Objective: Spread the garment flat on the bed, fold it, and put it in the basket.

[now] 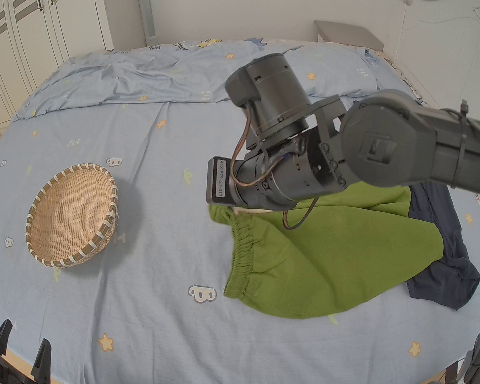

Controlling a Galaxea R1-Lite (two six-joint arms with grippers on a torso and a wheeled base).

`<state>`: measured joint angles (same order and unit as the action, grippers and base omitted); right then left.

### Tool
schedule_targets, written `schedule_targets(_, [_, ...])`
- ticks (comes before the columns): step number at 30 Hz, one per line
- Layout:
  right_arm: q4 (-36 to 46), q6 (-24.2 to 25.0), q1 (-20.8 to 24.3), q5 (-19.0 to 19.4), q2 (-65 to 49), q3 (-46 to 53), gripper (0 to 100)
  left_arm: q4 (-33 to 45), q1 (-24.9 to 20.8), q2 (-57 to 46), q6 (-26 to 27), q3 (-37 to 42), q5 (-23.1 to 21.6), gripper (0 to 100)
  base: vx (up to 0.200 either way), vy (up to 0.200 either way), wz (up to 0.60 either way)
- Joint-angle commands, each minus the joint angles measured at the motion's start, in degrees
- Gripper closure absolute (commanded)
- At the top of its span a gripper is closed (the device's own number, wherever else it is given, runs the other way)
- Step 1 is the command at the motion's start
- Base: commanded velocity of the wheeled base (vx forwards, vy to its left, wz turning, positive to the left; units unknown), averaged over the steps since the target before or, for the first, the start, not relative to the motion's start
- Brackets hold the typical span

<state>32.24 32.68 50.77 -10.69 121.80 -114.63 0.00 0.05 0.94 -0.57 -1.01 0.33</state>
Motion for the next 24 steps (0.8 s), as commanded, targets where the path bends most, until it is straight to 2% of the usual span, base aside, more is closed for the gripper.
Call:
schedule_targets(1, [0.01,0.01,-0.15,-0.03,2.22,0.04,0,0.00,0.04,-0.15,-0.04,0.92,0.02,0,0.000,0.000,0.00])
schedule_targets(9, [1.15,0.10,-0.85,-0.03,1.87,0.04,0,0.00,0.04,-0.24,-0.13,0.84,0.02,0,0.000,0.000,0.00])
schedule_targets(12, [3.53,0.36,-3.22,0.41,-0.60,0.04,0,-0.18,0.04,-0.15,-0.04,0.57,0.46,0,0.000,0.000,0.00])
schedule_targets(14, [5.46,0.98,-5.51,1.02,-3.93,0.04,0,-0.79,0.04,0.03,-1.27,-5.40,-0.24,0,0.000,0.000,0.00])
schedule_targets(15, [5.46,0.98,-5.51,1.02,-3.93,0.04,0,-0.79,0.04,0.03,-1.27,-5.40,-0.24,0,0.000,0.000,0.00])
schedule_targets(16, [7.04,1.86,-7.71,2.08,-5.87,0.04,0,0.88,-0.75,1.70,-4.96,-16.13,-0.86,0,0.000,0.000,0.00])
schedule_targets(18, [8.89,2.65,-10.08,4.45,-7.36,0.04,0,5.89,-2.33,7.85,-6.90,-23.07,-3.93,0,0.000,0.000,0.00])
schedule_targets(19, [8.98,2.74,-10.17,4.63,-7.54,0.04,0,6.24,-2.42,8.29,-6.90,-23.33,-4.28,0,0.000,0.000,0.00])
schedule_targets(20, [10.65,3.88,-12.01,6.21,-9.65,0.04,0,9.32,-2.51,12.51,-6.19,-25.79,-10.96,0,0.000,0.000,0.00])
schedule_targets(22, [11.70,5.11,-13.95,7.79,-12.11,0.04,0,9.58,-2.51,17.78,-6.28,-26.15,-17.82,0,0.000,0.000,0.00])
schedule_targets(23, [11.79,5.73,-15.00,8.58,-13.51,0.04,0,9.58,-2.51,21.12,-6.37,-26.32,-20.63,0,0.000,0.000,0.00])
schedule_targets(24, [11.79,5.73,-15.00,8.58,-13.51,0.04,0,9.58,-2.51,21.12,-6.37,-26.32,-20.63,0,0.000,0.000,0.00])
